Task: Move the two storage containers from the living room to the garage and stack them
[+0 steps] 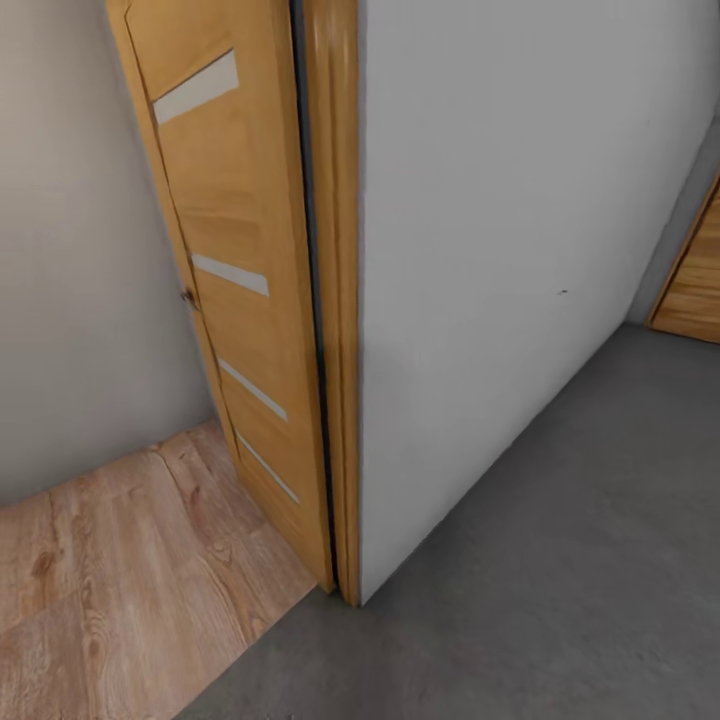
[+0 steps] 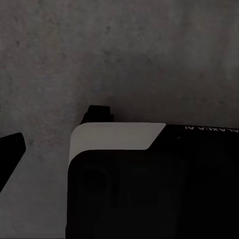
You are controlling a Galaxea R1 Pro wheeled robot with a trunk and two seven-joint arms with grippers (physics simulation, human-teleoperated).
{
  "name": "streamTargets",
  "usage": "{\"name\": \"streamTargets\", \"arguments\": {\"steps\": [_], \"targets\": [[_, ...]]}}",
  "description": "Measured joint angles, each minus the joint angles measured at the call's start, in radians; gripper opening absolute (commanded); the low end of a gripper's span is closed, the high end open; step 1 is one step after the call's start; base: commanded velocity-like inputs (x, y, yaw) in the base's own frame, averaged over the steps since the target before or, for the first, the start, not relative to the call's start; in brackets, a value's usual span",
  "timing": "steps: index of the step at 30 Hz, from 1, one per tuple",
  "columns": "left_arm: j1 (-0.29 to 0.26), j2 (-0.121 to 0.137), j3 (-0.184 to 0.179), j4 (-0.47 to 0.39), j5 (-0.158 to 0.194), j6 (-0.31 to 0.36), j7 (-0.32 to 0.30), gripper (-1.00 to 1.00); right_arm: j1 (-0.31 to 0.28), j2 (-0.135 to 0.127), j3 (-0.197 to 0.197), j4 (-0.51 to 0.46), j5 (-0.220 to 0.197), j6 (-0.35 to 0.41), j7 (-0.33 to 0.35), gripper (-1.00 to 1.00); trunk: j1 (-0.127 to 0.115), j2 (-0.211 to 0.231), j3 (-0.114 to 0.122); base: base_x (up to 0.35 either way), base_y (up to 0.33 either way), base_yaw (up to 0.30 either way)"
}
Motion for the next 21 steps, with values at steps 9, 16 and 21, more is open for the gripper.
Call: {"name": "streamTargets", "arguments": {"steps": [9,16,21], "targets": [[0.0,-0.001,0.0,0.0,0.0,0.0,0.0,1.0,0.0,0.001,0.0,0.0,0.002,0.0,0.0,1.0,0.0,0.0,0.0,0.0,0.0,0.274],[0.0,-0.001,0.0,0.0,0.0,-0.002,0.0,1.0,0.0,0.001,0.001,0.0,0.002,0.0,0.0,1.0,0.0,0.0,0.0,0.001,0.0,0.274],[0.0,0.0,0.0,0.0,0.0,-0.004,0.0,1.0,0.0,0.001,0.002,0.0,0.002,0.0,0.0,1.0,0.0,0.0,0.0,0.161,0.0,0.249]]}}
